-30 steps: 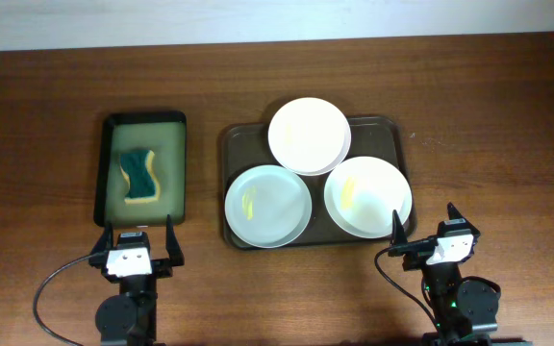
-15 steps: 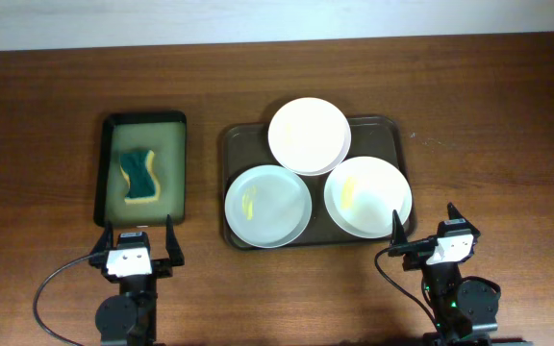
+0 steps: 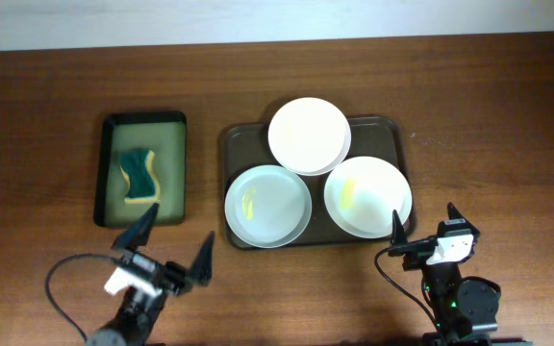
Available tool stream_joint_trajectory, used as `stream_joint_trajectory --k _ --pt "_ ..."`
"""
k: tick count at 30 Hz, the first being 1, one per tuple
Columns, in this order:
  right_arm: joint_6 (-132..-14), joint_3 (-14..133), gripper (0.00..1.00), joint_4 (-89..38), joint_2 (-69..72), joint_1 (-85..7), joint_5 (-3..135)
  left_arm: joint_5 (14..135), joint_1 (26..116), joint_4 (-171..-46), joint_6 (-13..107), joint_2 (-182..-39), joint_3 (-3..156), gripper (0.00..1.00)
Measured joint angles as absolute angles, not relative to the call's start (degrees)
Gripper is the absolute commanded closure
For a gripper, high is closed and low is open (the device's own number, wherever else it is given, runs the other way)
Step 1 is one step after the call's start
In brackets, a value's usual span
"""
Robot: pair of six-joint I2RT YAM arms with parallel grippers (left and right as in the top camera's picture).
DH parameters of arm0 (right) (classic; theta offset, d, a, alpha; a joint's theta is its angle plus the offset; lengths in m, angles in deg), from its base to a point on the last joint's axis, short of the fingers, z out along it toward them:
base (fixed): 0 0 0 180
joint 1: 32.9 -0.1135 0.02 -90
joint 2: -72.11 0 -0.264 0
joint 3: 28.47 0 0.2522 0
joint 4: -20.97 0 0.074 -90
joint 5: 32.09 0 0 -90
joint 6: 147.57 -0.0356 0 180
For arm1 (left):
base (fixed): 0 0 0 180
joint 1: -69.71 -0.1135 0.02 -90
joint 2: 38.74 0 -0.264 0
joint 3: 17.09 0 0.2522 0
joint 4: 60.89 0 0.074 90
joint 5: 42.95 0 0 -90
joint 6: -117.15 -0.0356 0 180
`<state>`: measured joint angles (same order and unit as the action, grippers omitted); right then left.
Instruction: Clean dirty plates on tray and stack at the side
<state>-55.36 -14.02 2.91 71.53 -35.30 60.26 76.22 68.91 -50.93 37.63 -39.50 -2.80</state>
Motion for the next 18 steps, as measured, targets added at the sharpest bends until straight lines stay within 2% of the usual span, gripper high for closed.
stream_joint_trajectory --k 2,5,8,11,14,18 --pt "-55.38 -14.02 0.02 2.95 71.53 -35.3 60.26 79.39 68.94 -37.75 38.82 -39.35 -2.45 0.01" --pt "-55.4 -14.02 0.02 2.93 71.53 -35.3 60.26 74.95 68.94 -40.28 39.27 -39.48 -0.72 0.01" --pt "-55.4 -14.02 0.02 2.93 71.46 -35.3 60.26 68.79 68.89 -53.03 36.98 -44.31 7.04 0.01" --pt "-55.38 -13.99 0.02 3.13 71.38 -35.27 60.2 65.25 68.85 -71.93 28.59 -59.06 24.96 0.01" --pt "-55.38 -13.97 0.02 2.93 71.49 -35.25 60.07 60.44 68.78 -103.08 23.56 -84.7 52.43 0.01" --pt "-55.4 -13.97 0.02 2.91 71.49 -35.25 60.07 58.12 68.78 -123.03 21.61 -107.19 67.8 0.01"
